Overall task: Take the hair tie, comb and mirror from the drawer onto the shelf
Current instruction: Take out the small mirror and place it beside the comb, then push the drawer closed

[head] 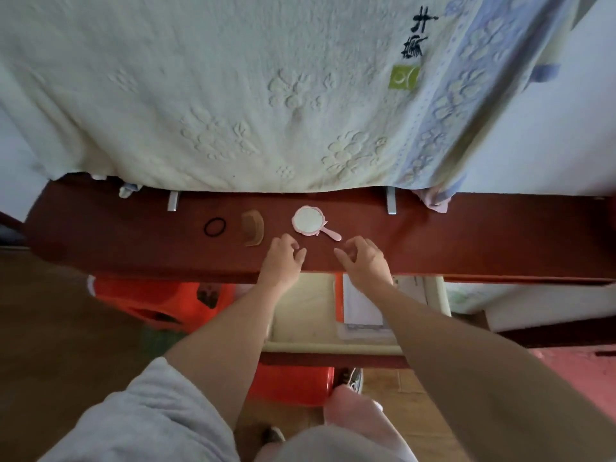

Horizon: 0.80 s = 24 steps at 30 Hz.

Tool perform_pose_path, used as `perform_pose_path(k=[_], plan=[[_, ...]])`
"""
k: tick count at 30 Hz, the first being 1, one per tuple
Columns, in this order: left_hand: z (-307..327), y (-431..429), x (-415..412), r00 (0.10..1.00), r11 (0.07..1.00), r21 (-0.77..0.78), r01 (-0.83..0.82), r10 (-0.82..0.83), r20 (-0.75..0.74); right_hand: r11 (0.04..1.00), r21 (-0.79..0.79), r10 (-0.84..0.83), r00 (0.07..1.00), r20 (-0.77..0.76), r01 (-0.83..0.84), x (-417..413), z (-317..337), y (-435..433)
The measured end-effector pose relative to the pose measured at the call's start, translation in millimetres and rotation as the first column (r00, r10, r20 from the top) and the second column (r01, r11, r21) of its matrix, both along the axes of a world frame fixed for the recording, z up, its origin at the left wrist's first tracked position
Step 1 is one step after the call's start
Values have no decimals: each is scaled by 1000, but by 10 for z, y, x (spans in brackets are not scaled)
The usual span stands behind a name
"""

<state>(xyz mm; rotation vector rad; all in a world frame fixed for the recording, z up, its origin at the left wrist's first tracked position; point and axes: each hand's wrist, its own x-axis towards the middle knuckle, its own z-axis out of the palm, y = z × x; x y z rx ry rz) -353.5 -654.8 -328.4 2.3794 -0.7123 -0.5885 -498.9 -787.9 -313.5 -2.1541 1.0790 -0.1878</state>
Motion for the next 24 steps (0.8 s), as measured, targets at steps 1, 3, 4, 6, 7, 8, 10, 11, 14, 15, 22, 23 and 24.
perform_pose_path(k=[1, 3, 4, 6, 7, 8, 10, 11, 14, 15, 22, 23, 24], plan=[[-4, 77, -75, 997, 996, 36, 79, -80, 22, 1000, 13, 17, 999, -30, -17, -129, -9, 78], [9, 233, -218, 975, 975, 95, 202, -209, 71, 999, 7, 44, 994, -102, -43, -395, -48, 257], [41, 317, -294, 959, 959, 118, 258, -270, 92, 999, -5, 46, 989, -144, -47, -520, -60, 358], [88, 504, -442, 921, 912, 166, 374, -386, 49, 997, 10, 71, 972, -222, -70, -732, -87, 569], [103, 608, -519, 896, 879, 197, 435, -443, -4, 996, 38, 91, 965, -244, -84, -820, -96, 687], [117, 707, -594, 863, 835, 237, 497, -505, -33, 993, 68, 109, 960, -256, -95, -897, -98, 807], [128, 873, -697, 783, 739, 322, 592, -621, -15, 986, 110, 153, 948, -280, -126, -1005, -76, 1008], [125, 944, -734, 751, 698, 355, 622, -660, -17, 983, 120, 170, 938, -301, -140, -1056, -78, 1077], [72, 1088, -817, 674, 592, 451, 668, -738, -28, 981, 114, 191, 896, -400, -158, -1189, -116, 1196], [57, 1105, -827, 675, 595, 460, 659, -738, -14, 982, 100, 190, 884, -428, -162, -1215, -126, 1203], [13, 1123, -773, 724, 698, 435, 569, -676, 137, 972, 41, 221, 841, -494, -231, -1172, -127, 1114], [1, 1127, -758, 734, 719, 432, 545, -658, 170, 972, 32, 218, 841, -495, -233, -1157, -130, 1103], [-4, 1119, -737, 739, 737, 434, 518, -642, 208, 971, 15, 214, 844, -492, -238, -1142, -139, 1093]])
